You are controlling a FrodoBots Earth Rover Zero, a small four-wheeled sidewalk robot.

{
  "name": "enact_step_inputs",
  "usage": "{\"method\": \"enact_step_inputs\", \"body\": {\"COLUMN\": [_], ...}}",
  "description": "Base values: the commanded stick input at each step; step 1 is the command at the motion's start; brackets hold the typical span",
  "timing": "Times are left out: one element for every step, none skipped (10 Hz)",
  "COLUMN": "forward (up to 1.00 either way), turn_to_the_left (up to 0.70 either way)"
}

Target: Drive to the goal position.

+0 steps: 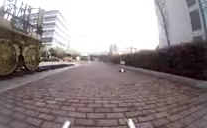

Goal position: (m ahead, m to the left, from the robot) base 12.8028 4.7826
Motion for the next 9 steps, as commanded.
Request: {"method": "enact_step_inputs", "body": {"forward": [0.70,0.70,0.70,0.70,0.70,0.70,0.70,0.70,0.70], "turn_to_the_left": [-0.13,-0.13,-0.10,-0.04,-0.01,0.00,0.00,0.00,0.00]}}
